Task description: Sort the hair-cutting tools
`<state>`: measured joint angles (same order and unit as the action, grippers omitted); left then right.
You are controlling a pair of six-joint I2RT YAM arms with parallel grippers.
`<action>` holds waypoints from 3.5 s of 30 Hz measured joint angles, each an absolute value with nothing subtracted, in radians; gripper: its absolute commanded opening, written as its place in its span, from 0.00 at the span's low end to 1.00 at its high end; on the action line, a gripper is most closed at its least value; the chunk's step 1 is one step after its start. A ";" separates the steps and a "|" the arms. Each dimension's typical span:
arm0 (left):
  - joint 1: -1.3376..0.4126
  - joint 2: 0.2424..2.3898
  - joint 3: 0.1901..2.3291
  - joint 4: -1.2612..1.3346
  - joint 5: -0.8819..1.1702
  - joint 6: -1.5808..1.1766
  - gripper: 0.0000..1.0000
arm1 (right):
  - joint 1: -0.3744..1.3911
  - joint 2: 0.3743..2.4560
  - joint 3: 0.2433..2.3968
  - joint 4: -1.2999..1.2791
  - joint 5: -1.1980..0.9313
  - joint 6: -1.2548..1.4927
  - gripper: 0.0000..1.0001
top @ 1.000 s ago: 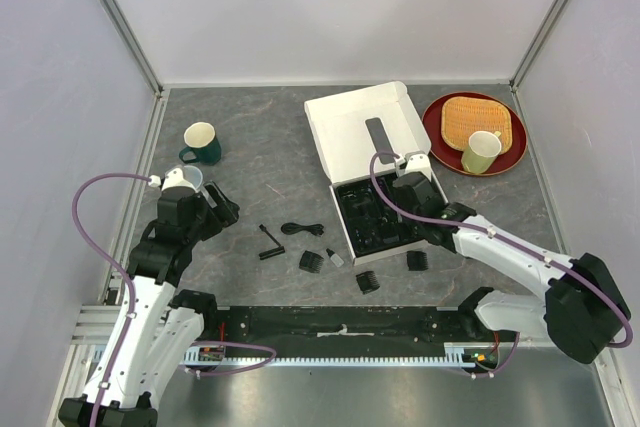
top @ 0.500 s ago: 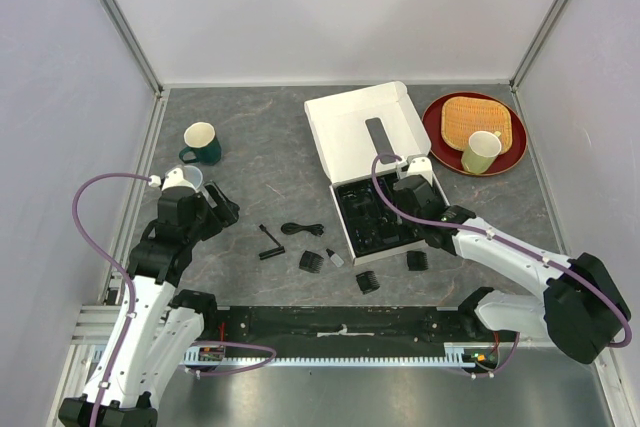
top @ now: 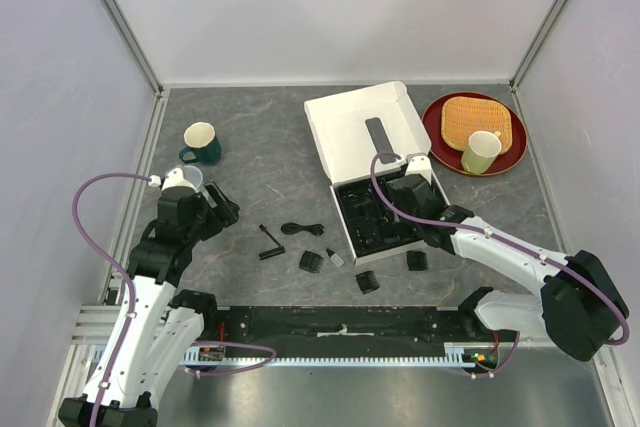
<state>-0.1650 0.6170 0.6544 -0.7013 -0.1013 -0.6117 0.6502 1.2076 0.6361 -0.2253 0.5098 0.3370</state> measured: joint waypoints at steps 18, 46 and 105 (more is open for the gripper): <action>-0.165 0.617 0.654 -0.701 -0.101 -0.612 0.84 | 0.638 1.314 0.815 -0.385 0.512 0.478 0.41; -0.165 0.620 0.654 -0.701 -0.095 -0.612 0.85 | 0.605 1.322 0.816 -0.556 0.475 0.631 0.42; -0.165 0.590 0.624 -0.655 -0.010 -0.577 0.82 | 0.974 2.027 1.564 -0.754 -0.057 -0.335 0.68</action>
<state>-0.1650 0.5900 0.6239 -0.6552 -0.0101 -0.5774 0.9745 2.0274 1.5639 -0.7544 -0.0570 -0.3347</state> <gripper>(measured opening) 0.826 0.692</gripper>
